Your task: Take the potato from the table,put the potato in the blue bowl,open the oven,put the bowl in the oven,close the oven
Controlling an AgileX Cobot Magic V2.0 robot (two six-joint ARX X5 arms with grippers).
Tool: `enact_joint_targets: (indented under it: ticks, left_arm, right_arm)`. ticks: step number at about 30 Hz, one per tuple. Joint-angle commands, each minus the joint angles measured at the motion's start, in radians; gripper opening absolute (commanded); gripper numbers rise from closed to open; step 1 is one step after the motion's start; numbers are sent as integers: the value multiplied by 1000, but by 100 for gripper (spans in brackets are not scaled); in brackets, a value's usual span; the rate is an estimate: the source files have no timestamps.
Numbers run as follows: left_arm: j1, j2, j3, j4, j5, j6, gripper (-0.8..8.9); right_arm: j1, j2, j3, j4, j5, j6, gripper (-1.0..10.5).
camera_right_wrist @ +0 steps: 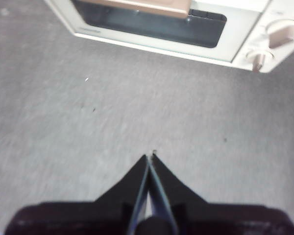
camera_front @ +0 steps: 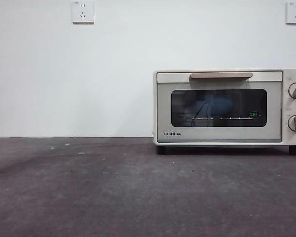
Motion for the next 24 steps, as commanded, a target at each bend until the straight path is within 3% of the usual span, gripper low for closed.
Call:
enact_joint_targets:
  ticks: [1, 5, 9, 19, 24]
  left_arm:
    - [45, -72, -193, 265, 4, 3, -4]
    - [84, -185, -439, 511, 3, 4, -4]
    - [113, -293, -655, 641, 4, 2, -4]
    - [154, -563, -1036, 668, 22, -5, -4]
    - [165, -686, -1149, 666, 22, -66, -4]
  right_arm:
    - [1, 41, -7, 49, 3, 4, 0]
    - [1, 98, -7, 153, 3, 4, 0]
    - [1, 140, -7, 276, 3, 4, 0]
    - [0, 169, -7, 509, 3, 4, 0]
    - [0, 169, -7, 552, 3, 4, 0]
